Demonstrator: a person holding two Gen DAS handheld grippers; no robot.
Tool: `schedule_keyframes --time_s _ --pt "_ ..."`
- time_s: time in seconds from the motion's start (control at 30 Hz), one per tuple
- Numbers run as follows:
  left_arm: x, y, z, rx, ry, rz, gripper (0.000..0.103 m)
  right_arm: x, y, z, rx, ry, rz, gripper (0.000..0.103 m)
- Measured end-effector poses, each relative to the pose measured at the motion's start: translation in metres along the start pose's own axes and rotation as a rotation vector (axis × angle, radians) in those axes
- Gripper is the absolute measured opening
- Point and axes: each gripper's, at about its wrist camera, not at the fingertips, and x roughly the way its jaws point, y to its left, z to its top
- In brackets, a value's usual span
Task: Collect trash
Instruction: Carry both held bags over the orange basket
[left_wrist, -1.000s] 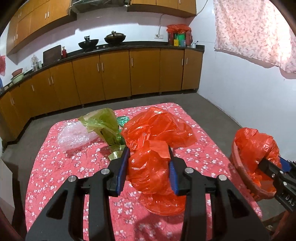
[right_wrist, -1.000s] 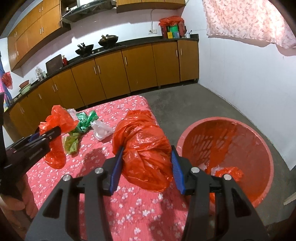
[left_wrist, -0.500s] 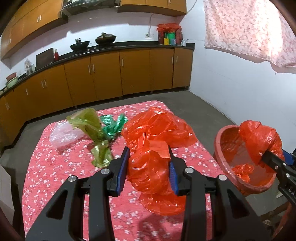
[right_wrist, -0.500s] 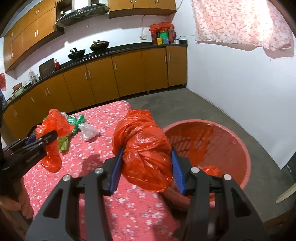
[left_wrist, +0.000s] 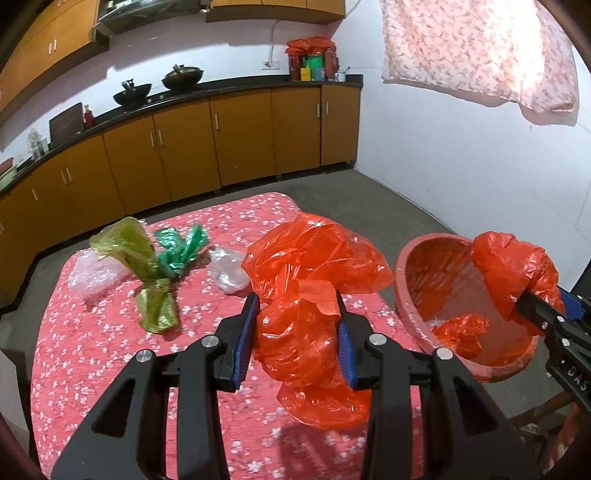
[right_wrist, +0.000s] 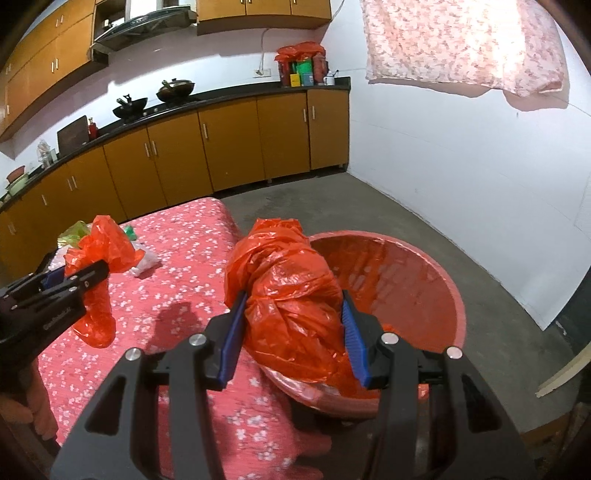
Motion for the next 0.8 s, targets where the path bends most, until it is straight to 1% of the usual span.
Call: schedule_keyframes --time_s 0.33,0.8 --pt "0.014 -0.032 0.002 0.041 0.018 -0.041 0.039 0.009 -0.02 -0.005 0.022 0.015 -0.045 0.048" --pt "0.03 -0.072 0.005 0.082 0.034 -0.097 0.039 0.023 -0.044 -0.006 0.05 0.031 -0.081 0.048"
